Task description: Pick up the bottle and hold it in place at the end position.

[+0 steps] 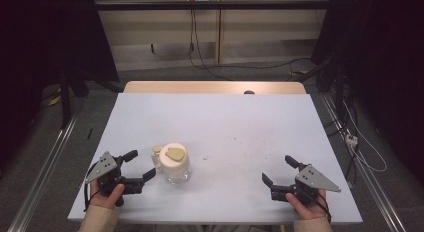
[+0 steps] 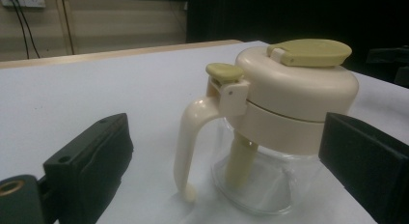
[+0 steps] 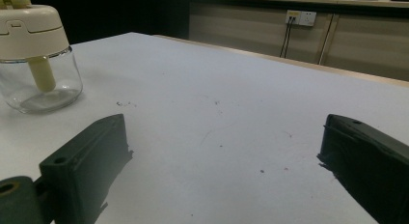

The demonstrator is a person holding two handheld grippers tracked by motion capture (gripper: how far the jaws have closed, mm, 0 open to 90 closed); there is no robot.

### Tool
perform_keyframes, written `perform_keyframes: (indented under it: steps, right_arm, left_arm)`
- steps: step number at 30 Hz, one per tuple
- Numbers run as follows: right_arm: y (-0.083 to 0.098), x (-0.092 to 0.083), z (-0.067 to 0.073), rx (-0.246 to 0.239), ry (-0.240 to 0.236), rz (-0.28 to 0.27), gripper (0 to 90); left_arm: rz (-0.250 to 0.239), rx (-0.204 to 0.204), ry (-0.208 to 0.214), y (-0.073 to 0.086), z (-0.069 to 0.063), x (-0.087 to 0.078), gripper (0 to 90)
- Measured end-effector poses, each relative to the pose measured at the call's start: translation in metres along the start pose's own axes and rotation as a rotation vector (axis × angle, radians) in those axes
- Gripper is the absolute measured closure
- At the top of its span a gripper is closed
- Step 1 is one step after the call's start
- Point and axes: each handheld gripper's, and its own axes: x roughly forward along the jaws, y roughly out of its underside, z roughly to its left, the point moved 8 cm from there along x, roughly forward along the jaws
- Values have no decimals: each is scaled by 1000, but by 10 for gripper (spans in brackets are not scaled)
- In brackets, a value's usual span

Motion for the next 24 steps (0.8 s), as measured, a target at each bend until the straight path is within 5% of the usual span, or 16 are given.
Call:
perform_keyframes:
  steps: [24]
  right_arm:
    - [-2,-1,0,1,7,-7,27]
  left_arm:
    - [25,34,74,-1,-22,5,49]
